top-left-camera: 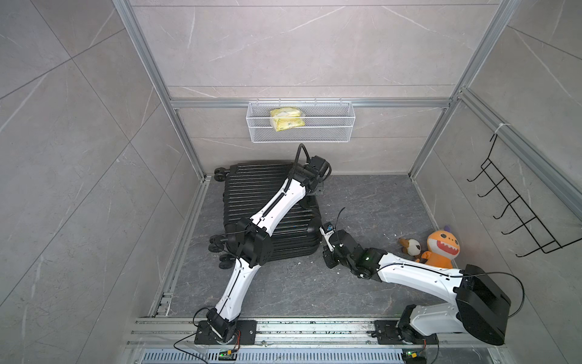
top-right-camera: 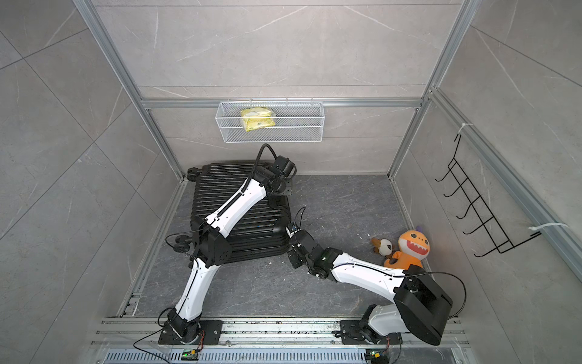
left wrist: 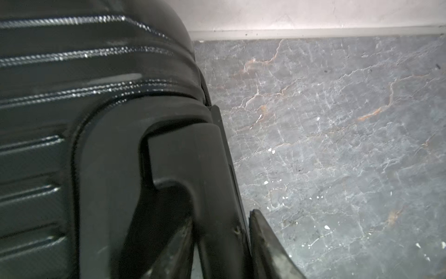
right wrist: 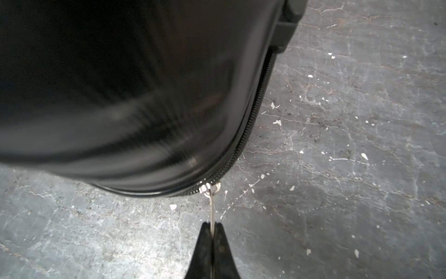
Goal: Close the suitcase zippers
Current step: Zip the zipper on the suitcase.
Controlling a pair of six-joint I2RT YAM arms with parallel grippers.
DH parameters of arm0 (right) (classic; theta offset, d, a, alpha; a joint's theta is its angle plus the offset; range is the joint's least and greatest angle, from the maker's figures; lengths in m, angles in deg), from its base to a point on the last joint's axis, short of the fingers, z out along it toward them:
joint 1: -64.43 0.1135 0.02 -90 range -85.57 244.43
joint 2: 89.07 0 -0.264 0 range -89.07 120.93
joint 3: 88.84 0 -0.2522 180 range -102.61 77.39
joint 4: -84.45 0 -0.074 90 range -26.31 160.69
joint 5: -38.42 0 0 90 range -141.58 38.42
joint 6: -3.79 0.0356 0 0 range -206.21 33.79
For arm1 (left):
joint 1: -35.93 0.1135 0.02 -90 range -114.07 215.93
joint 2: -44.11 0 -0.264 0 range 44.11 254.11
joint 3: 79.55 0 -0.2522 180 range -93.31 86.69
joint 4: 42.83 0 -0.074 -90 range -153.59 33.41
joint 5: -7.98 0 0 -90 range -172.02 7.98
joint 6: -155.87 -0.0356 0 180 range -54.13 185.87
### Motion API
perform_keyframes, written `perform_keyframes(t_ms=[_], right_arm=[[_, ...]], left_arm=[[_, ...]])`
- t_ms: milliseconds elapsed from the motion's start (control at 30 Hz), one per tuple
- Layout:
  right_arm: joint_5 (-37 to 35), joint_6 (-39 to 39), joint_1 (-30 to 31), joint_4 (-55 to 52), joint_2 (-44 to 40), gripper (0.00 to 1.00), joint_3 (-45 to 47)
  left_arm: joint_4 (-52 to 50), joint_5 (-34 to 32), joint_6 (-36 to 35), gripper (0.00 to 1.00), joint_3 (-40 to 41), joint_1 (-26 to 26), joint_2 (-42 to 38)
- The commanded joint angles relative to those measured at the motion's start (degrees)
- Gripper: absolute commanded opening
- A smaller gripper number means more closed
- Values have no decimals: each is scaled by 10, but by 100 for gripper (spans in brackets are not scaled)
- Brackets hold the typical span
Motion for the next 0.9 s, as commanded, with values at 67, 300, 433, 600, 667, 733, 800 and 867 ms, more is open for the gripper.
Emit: perform_keyframes(t_ms=[67,300,433,600,667,733,800,867], right_arm=[[-24,20,3,22,31,0,8],[-7,37,-39,15,22,0,14],[21,31,-73,17,19,0,17],[32,8,-105,10,22,0,12],[33,3,-114,4,28,0,7],[36,0,-120,1,34,0,3],[34,0,-125,-2,39,0,0],[32,4,-126,-3,43,0,-1]], left_arm=[[-100,94,-61,22,51,-2,30],[-100,85,-122,17,70,-2,-38],[-101,107,-156,16,95,-3,-73],[-104,134,-170,13,154,-3,-129],[-103,137,-172,12,171,-4,-152],[-101,143,-174,7,181,-4,-173],[-97,144,-176,2,190,-4,-193],[-99,146,-183,0,190,-5,-204]])
